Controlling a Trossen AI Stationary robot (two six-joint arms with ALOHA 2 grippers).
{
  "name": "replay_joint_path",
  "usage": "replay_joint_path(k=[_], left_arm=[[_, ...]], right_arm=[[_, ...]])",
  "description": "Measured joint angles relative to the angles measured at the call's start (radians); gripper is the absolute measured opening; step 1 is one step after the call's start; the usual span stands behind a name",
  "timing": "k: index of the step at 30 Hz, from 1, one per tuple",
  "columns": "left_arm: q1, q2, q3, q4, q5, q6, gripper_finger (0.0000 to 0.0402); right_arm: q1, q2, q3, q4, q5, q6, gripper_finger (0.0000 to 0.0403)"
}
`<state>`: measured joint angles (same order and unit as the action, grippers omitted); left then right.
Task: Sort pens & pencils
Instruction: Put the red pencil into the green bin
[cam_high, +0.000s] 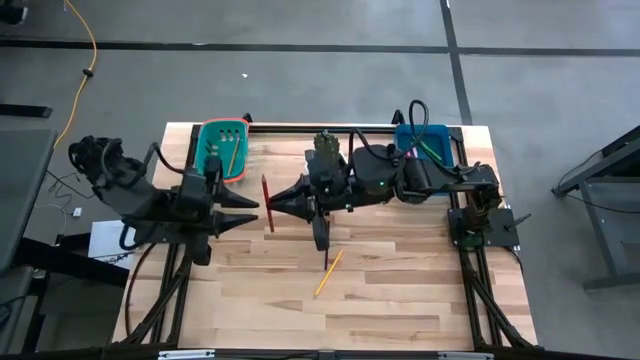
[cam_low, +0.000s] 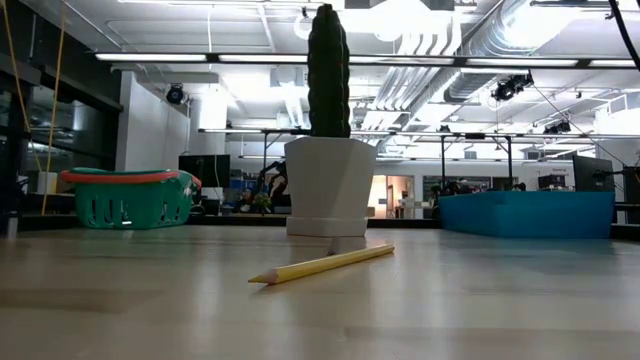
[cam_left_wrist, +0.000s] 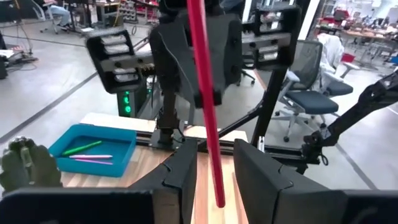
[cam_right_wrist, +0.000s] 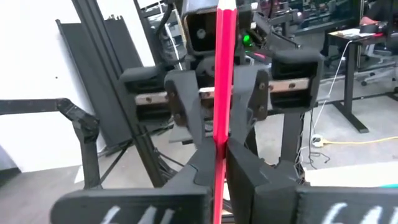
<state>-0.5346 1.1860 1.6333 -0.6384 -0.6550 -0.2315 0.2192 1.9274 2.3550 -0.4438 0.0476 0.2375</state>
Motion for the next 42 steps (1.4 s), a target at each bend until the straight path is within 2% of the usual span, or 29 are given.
replay_joint_path(k=[9,42], left_arm=[[0.033,0.039,0.000,0.009,0.046,-0.009,0.0094],[0.033,0.071,0.000,0.064,0.071,-0.001,0.0094]], right_arm=[[0.000,0.000,0.000,0.000,-0.035,0.000,0.0006],[0.003,0.000,0.000,-0.001,-0.065,-0.003,0.0006]])
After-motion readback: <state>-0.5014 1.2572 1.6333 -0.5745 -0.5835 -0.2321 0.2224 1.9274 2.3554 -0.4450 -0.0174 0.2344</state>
